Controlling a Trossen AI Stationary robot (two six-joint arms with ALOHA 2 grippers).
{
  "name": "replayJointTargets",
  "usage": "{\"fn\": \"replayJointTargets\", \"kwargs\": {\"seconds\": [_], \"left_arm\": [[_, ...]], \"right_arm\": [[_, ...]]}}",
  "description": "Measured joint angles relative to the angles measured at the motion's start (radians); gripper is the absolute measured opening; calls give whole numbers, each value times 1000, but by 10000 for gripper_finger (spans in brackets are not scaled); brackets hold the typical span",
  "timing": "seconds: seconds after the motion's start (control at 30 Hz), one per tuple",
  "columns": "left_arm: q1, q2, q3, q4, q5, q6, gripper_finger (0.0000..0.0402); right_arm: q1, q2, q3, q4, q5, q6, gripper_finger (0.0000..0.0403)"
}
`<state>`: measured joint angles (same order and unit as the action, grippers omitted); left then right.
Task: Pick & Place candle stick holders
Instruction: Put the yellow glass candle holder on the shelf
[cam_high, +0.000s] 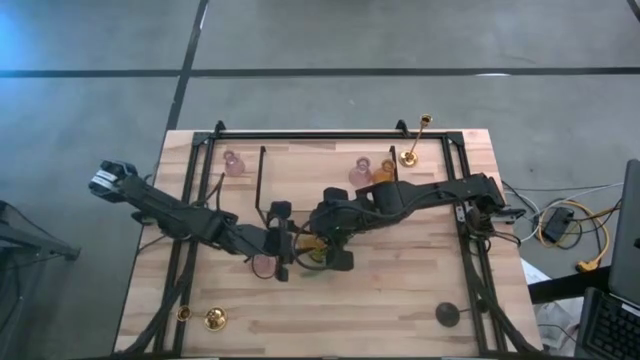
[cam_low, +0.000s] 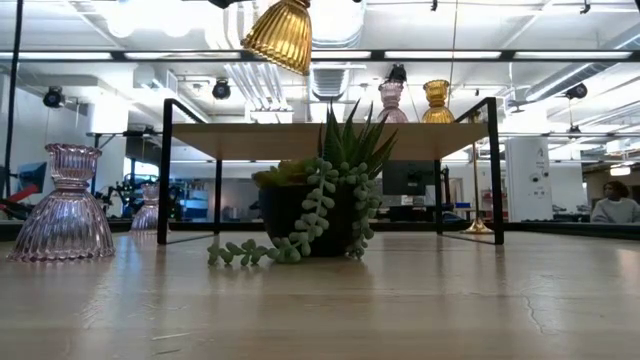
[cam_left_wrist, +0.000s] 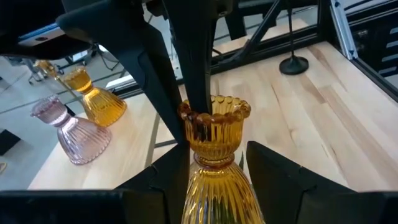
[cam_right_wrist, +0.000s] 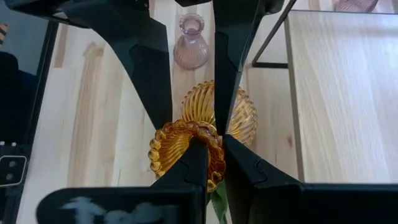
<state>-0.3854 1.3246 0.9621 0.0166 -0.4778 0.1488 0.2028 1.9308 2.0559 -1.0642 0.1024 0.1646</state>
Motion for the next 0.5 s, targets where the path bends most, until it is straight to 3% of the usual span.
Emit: {"fn": "replayJointTargets", "kwargs": {"seconds": [0.3, 0.5], "left_arm": [[4, 10, 8, 0, 6, -27, 165], [16, -5, 3, -10, 16, -51, 208]], "right_arm": [[0, 0, -1, -7, 0, -3, 18], [-2, 0, -1, -3, 10, -3, 18]]}}
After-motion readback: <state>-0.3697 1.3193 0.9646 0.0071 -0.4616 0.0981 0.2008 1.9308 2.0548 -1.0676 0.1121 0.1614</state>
